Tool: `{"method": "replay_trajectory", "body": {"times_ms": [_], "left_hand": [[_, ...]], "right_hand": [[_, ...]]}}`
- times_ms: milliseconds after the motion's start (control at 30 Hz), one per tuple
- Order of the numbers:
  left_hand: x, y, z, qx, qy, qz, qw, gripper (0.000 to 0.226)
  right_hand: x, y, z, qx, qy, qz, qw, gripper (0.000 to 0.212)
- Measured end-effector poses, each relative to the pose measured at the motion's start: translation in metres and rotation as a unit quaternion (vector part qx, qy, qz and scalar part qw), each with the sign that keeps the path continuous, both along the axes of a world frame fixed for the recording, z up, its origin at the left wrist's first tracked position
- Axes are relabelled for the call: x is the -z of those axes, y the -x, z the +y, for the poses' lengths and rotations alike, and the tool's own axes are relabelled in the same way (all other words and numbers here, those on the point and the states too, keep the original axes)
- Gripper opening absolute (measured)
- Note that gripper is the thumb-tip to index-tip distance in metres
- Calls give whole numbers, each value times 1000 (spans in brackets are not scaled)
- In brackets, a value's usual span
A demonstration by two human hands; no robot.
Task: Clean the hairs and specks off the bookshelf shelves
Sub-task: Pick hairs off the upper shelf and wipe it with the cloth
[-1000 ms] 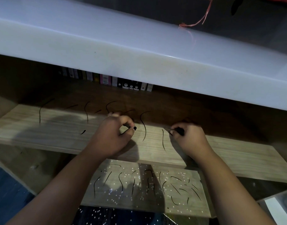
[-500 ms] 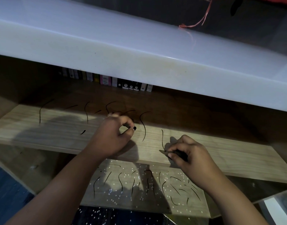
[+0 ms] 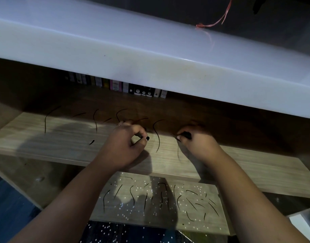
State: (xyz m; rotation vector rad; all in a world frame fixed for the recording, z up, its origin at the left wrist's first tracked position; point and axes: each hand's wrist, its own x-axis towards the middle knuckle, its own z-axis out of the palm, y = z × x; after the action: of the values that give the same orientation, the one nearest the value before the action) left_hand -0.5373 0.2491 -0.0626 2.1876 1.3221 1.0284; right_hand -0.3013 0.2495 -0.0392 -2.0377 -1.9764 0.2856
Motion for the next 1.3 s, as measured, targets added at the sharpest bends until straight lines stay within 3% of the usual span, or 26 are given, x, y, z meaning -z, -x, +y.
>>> {"method": "replay_trajectory", "body": {"times_ms": [433,600,733,867,967,1100,1300], "left_hand": [[4,1,4,-2,17,-16,1000,8],[2,0,3,4,24,-20,999,8],[3,1,4,1,15,-1,1000,8],[3,1,4,-1,13,0,1000,7],[5,2,6,5,12,-14,1000,6],[8,1,6,3,16,-24,1000,6],[6,0,6,11,17,-31,999,7]], "right_hand": [[6,2,-75,-84,-43,73,993,12],[4,6,-53,-51,-56,54,996,12],[-1,8,-14,24,5,56,998,15],[2,9,1,22,-9,7,1000,19],[1,12,-17,23,-13,30,999,16],[4,10,-54,-42,-66,57,995,10],[4,7,-72,-73,-42,91,992,10]]}}
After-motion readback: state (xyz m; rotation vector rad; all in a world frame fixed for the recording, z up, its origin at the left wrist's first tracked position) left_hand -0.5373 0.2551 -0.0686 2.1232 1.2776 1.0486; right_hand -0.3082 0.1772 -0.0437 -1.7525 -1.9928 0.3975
